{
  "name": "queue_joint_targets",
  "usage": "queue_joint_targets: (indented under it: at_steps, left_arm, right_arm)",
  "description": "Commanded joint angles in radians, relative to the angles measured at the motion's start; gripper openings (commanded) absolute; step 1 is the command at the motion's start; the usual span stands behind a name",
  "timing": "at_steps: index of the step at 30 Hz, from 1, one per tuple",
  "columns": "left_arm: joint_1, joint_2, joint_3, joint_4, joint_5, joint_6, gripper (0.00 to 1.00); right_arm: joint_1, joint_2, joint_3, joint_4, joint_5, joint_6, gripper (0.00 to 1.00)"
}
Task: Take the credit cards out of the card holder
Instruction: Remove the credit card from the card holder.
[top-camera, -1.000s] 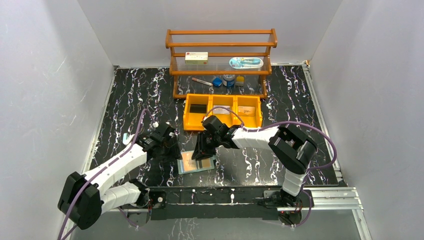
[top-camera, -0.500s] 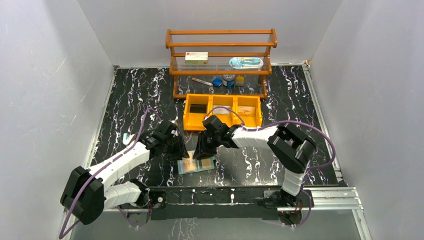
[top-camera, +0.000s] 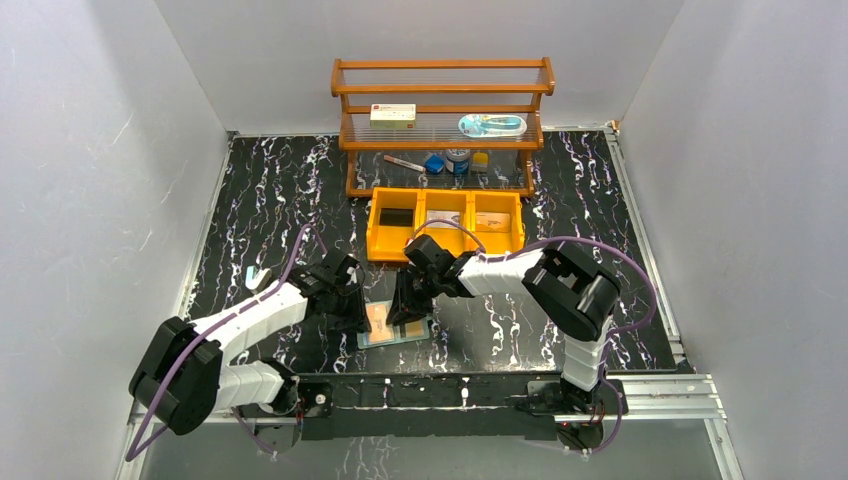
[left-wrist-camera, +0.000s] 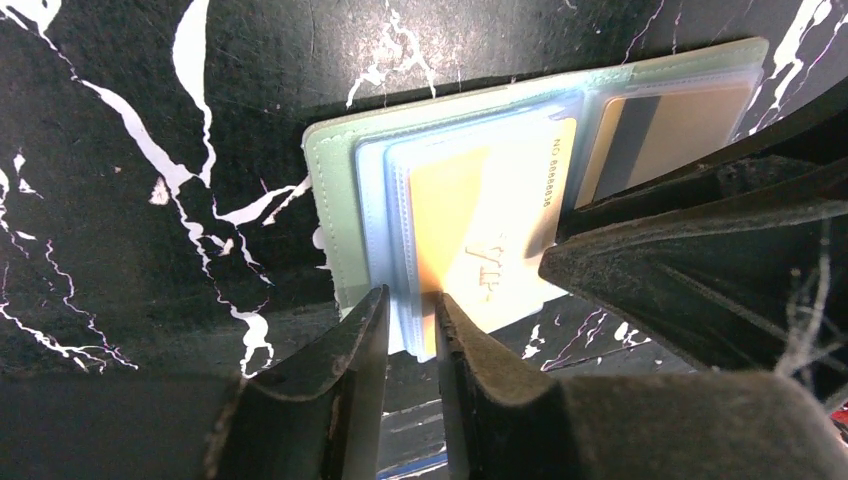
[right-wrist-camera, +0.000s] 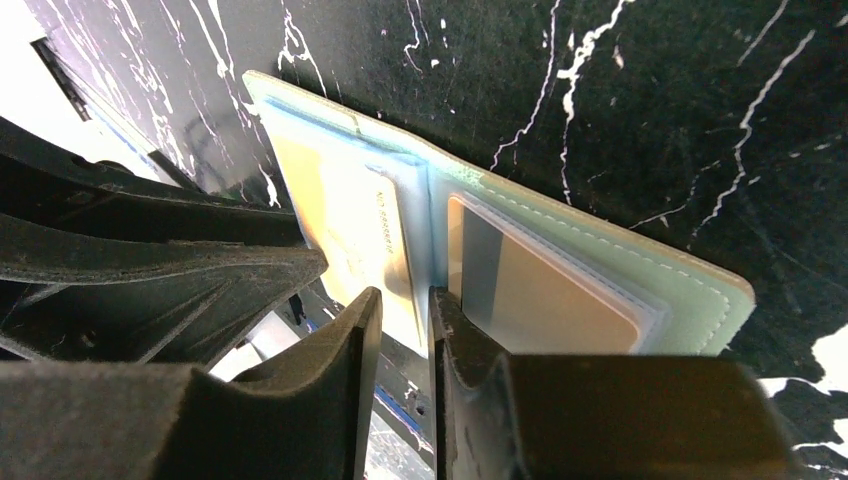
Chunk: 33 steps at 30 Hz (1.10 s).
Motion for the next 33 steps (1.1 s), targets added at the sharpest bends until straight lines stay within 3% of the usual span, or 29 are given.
queue_joint_targets:
  at_steps: [1,8,13,18,24,33]
  left_arm:
    - [-0.005,-0.01,-0.011,-0.018,0.019,0.022,0.21]
    - [-0.005,0.003,-0.014,0.002,0.043,0.024,0.16]
    - [-0.005,-0.001,-0.018,0.002,0.04,0.027,0.11]
    - [-0.005,-0.007,-0.022,0.01,0.043,0.022,0.11]
    - [-0.005,0.004,-0.01,0.018,0.042,0.026,0.1]
    - [-0.005,0.015,0.009,0.003,0.028,0.057,0.05]
  right_arm:
    - [-0.004,0.018,0.015,0.032,-0.018,0.01,0.31]
    - [-0.006,0.015,-0.022,0.185,-0.084,0.103,0.25]
    - [-0.006,0.015,-0.018,0.171,-0.072,0.102,0.19]
    - [-0.006,0.02,-0.024,0.176,-0.079,0.1,0.18]
    - [-0.006,0.008,-0.023,0.162,-0.069,0.087,0.0]
    - [-0.007,-0.087,-0.102,0.087,0.008,0.079,0.0]
